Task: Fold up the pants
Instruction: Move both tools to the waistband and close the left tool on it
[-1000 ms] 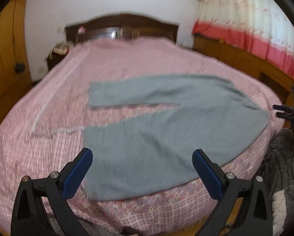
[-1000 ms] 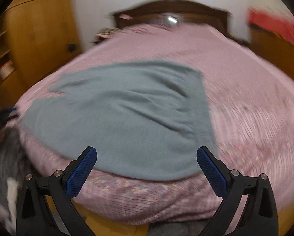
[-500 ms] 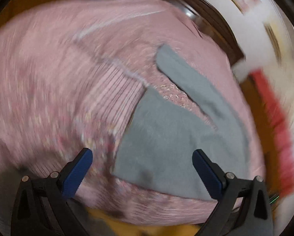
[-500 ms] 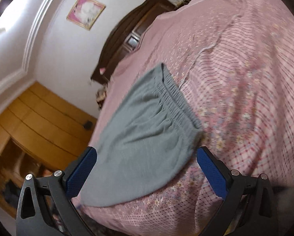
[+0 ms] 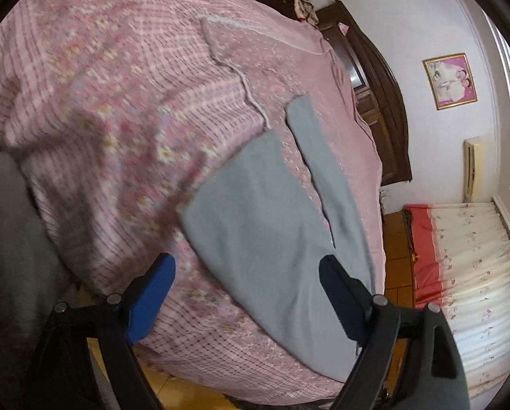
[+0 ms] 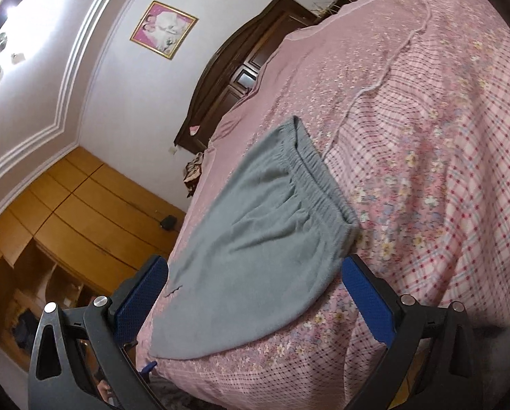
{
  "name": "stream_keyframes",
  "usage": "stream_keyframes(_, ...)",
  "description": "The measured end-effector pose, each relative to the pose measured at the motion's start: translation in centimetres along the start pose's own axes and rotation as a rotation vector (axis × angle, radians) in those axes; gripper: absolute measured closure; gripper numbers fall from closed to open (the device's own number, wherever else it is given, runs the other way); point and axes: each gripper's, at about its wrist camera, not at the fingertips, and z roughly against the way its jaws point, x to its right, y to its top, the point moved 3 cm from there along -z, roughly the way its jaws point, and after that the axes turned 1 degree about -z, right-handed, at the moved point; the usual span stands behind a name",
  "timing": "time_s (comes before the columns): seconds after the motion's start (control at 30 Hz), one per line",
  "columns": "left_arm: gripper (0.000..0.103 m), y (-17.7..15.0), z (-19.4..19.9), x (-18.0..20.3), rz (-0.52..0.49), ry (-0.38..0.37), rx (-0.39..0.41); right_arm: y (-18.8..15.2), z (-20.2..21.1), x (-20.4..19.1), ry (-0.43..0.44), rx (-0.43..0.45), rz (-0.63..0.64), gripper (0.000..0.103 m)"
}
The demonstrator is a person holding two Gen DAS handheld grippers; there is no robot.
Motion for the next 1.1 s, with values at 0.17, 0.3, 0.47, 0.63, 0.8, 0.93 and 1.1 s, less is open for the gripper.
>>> stream_keyframes(0.17,0.015,0.2,-1.8,-0.4,0.016,-0.015,0.033,0.0,-1.2,-0.1,-0.030,-0.021,0.015,0.000)
stream_keyframes(0.3,0.015,-0.2,-2.0,-0.1,0.000,-0.057,0.057,0.1,-1.3,0.7,-0.027,-0.023,0.020,0.000)
stream_keyframes(0.47,0.015,0.4,-2.1,0.5,-0.006,-0.094,0.137,-0.1,-1.3,0.8,-0.019,-0.027,0.019,0.000)
stream_keyframes(0.63,0.015,0.3,-2.3,-0.3,-0.001,-0.109,0.134,-0.5,-0.8,1.4,0.026,-0.021,-0.017,0.000)
stream_keyframes(0.8,0.016,-1.3,-2.8,-0.9,-0.009,-0.130,0.132,-0.7,-0.5,2.6,0.087,0.006,-0.093,0.000)
stream_keyframes(0.93,0.028,-1.5,-2.7,-1.5,0.011,-0.161,0.128,-0.6,-0.5,2.4,0.124,0.011,-0.098,0.000)
stream_keyframes(1.1,0.039,-0.9,-3.7,-0.8,0.023,-0.197,0.119,-1.4,-0.8,2.3,0.121,0.015,-0.093,0.000)
